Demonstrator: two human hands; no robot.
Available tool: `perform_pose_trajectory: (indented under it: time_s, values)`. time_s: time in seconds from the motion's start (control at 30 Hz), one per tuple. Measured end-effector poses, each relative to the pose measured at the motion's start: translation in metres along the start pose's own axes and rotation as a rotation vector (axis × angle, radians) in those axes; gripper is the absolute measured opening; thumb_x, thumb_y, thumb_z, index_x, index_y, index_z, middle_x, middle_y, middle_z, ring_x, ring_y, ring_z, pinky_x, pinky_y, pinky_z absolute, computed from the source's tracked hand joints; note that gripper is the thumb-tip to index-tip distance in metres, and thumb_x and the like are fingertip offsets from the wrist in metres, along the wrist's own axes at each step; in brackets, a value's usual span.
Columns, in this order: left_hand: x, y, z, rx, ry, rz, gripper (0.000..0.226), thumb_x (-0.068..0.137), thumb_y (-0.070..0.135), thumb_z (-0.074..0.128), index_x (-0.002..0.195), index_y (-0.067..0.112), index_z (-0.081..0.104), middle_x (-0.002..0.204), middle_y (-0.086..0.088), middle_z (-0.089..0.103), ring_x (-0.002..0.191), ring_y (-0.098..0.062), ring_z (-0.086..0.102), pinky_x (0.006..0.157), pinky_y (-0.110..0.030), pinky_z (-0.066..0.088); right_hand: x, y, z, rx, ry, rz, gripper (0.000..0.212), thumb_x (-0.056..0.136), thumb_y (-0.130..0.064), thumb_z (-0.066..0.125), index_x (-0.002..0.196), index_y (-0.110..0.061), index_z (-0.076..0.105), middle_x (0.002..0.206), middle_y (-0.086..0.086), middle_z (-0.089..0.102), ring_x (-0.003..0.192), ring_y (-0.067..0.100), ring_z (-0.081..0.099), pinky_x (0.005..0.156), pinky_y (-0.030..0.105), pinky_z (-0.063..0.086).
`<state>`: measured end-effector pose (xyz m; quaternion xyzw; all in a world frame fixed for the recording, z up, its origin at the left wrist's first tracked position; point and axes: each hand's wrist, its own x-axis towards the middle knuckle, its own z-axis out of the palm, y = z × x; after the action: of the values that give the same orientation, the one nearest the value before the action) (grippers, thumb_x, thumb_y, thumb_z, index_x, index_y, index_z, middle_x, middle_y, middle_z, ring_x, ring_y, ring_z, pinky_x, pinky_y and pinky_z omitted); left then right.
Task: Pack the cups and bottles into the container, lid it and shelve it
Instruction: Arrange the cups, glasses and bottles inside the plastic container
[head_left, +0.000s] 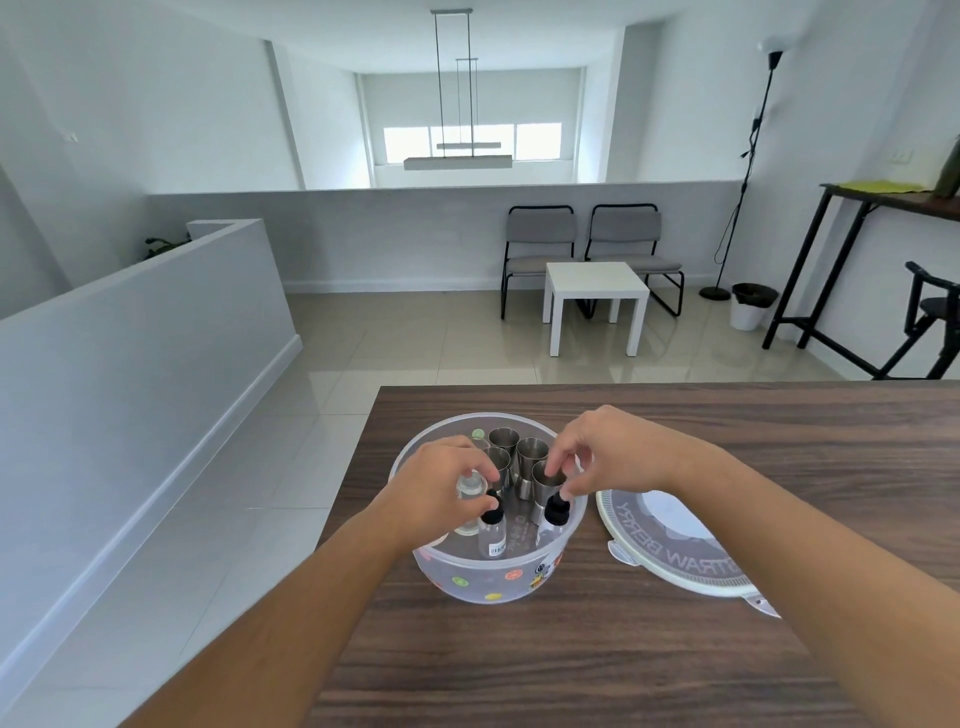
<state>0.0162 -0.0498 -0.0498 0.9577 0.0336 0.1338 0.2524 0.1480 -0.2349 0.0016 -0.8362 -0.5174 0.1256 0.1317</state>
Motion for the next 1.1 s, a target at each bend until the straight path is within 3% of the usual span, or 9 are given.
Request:
perform_pose_trajectory:
  time_s: [0.13, 0.23, 0.37, 0.5, 0.67, 0.77, 0.87, 0.97, 1.1]
  values:
    - [0.002, 0.004, -0.002, -0.010, -0.054, -0.015, 0.017, 0.072, 0.026, 0.076, 0.088, 0.026, 0.069, 0.078, 0.011, 0.059, 0.064, 0.000, 0.051, 0.066, -0.022, 0.045, -0.007, -0.006, 0.008, 0.013, -0.031, -0.001, 0.025, 0.073, -0.021, 0.077, 0.098, -0.023, 0.072, 0.088, -0.003, 0.069, 0.076, 0.006, 0.057, 0.072, 0.020, 0.047]
    - [0.003, 0.006, -0.002, -0.020, -0.078, -0.023, 0.015, 0.073, 0.021, 0.076, 0.087, 0.022, 0.071, 0.078, 0.007, 0.064, 0.061, 0.002, 0.052, 0.061, -0.009, 0.041, -0.007, -0.008, 0.015, 0.022, -0.021, 0.007, 0.022, 0.074, -0.012, 0.074, 0.095, -0.018, 0.072, 0.087, 0.001, 0.070, 0.074, 0.007, 0.058, 0.075, 0.024, 0.050]
    - [0.003, 0.009, -0.003, -0.017, -0.108, -0.030, 0.013, 0.074, 0.015, 0.074, 0.087, 0.017, 0.073, 0.079, 0.000, 0.069, 0.060, 0.003, 0.054, 0.060, -0.003, 0.039, -0.005, -0.007, 0.021, 0.009, -0.009, -0.005, 0.018, 0.075, -0.007, 0.071, 0.091, -0.015, 0.074, 0.088, 0.004, 0.071, 0.070, 0.006, 0.059, 0.074, 0.023, 0.052]
    - [0.003, 0.011, -0.004, -0.041, -0.130, -0.068, 0.011, 0.075, 0.013, 0.074, 0.086, 0.013, 0.073, 0.076, -0.003, 0.070, 0.060, 0.000, 0.054, 0.061, -0.003, 0.039, -0.002, -0.008, 0.026, -0.008, 0.040, -0.015, 0.016, 0.076, -0.010, 0.070, 0.088, -0.020, 0.075, 0.084, -0.002, 0.070, 0.066, 0.001, 0.053, 0.060, 0.006, 0.039]
    - [0.002, 0.009, -0.011, -0.034, -0.202, -0.068, 0.010, 0.075, 0.011, 0.073, 0.085, 0.013, 0.073, 0.077, -0.005, 0.072, 0.061, -0.003, 0.057, 0.064, -0.013, 0.048, 0.005, -0.014, 0.031, 0.038, 0.045, -0.046, 0.013, 0.076, -0.014, 0.072, 0.086, -0.021, 0.075, 0.079, -0.006, 0.067, 0.065, 0.001, 0.054, 0.058, 0.008, 0.039]
    - [0.001, 0.007, -0.013, -0.039, -0.201, -0.066, 0.009, 0.075, 0.011, 0.074, 0.084, 0.013, 0.073, 0.078, -0.004, 0.072, 0.064, -0.005, 0.060, 0.064, -0.012, 0.049, 0.010, -0.016, 0.034, 0.045, 0.039, -0.063, 0.014, 0.075, -0.014, 0.072, 0.087, -0.021, 0.075, 0.072, -0.014, 0.059, 0.061, -0.002, 0.050, 0.057, 0.007, 0.037]
    - [0.000, 0.007, -0.014, -0.055, -0.199, -0.058, 0.011, 0.073, 0.015, 0.076, 0.084, 0.014, 0.073, 0.078, -0.003, 0.073, 0.067, -0.007, 0.062, 0.064, -0.012, 0.047, 0.011, -0.013, 0.032, 0.058, 0.027, -0.058, 0.016, 0.075, -0.016, 0.074, 0.090, -0.021, 0.074, 0.077, -0.009, 0.064, 0.065, 0.001, 0.053, 0.061, 0.015, 0.042]
    - [0.002, 0.005, -0.020, -0.085, -0.135, -0.081, 0.013, 0.070, 0.025, 0.079, 0.080, 0.019, 0.073, 0.073, 0.006, 0.070, 0.067, -0.004, 0.061, 0.066, -0.016, 0.048, 0.008, -0.005, 0.024, 0.081, 0.011, -0.039, 0.020, 0.073, -0.028, 0.076, 0.093, -0.026, 0.073, 0.082, -0.009, 0.068, 0.072, 0.006, 0.058, 0.066, 0.019, 0.046]
    - [0.015, 0.002, -0.025, -0.087, -0.024, -0.096, 0.008, 0.072, 0.025, 0.078, 0.076, 0.023, 0.071, 0.073, 0.010, 0.067, 0.064, 0.004, 0.058, 0.060, -0.005, 0.041, 0.006, 0.009, 0.011, 0.134, 0.125, -0.013, 0.008, 0.078, -0.034, 0.070, 0.085, -0.029, 0.073, 0.080, -0.013, 0.069, 0.071, 0.001, 0.057, 0.067, 0.018, 0.046]
